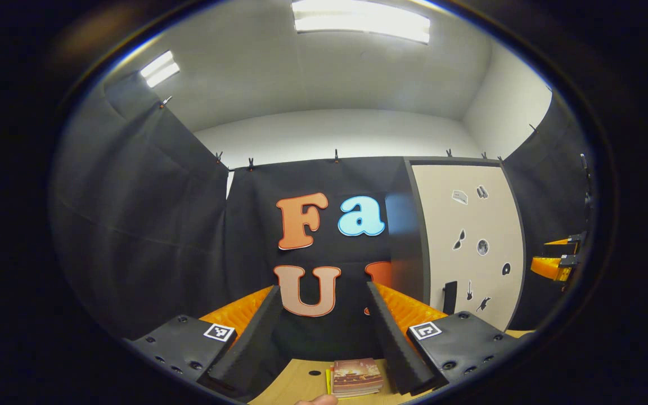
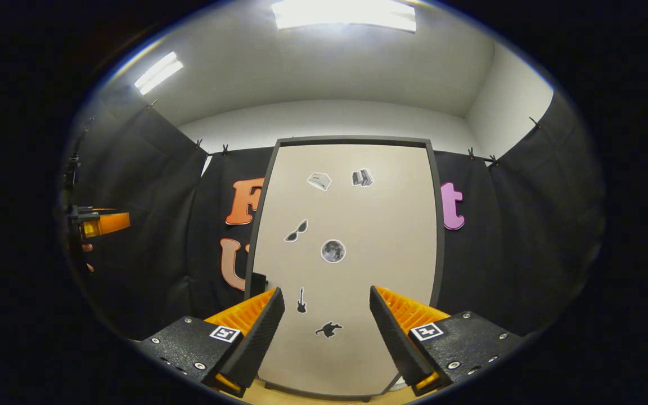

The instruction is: Open the cabinet door with the right hand, grasp the bottle in the cabinet with the left hand and place it on the coaster, then close the cabinet door with the right hand.

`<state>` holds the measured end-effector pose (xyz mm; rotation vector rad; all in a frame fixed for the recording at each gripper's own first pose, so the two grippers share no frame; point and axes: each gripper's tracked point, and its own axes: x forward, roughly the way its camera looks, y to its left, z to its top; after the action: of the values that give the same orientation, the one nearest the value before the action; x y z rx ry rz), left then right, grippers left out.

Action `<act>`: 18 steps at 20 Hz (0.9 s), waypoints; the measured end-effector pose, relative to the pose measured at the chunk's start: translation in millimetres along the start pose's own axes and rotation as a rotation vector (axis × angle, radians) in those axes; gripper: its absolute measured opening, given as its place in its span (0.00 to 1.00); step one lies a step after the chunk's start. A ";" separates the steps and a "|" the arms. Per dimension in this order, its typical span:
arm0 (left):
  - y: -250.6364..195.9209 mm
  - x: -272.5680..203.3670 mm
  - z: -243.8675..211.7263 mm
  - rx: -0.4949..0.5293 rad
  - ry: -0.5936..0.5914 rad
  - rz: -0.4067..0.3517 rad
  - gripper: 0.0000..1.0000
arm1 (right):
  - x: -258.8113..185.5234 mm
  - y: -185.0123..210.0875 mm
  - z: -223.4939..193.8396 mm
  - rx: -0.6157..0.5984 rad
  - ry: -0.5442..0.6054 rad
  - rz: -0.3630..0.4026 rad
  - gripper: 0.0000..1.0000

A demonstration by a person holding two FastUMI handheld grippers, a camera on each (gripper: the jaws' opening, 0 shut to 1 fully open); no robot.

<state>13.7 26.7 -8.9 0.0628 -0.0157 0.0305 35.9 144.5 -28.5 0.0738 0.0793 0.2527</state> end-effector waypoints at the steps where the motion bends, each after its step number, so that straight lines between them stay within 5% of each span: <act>1: 3.9 -0.1 -2.4 -0.002 0.003 0.005 0.97 | 3.5 6.2 -4.7 0.004 0.012 0.010 0.96; 18: 73.3 -17.6 -29.1 0.003 0.034 0.109 0.97 | 114.1 98.9 -100.3 0.076 0.202 0.115 0.88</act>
<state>-5.7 101.1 -33.7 0.0643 0.0151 0.1402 112.8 275.1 -127.8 0.1284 0.2864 0.3719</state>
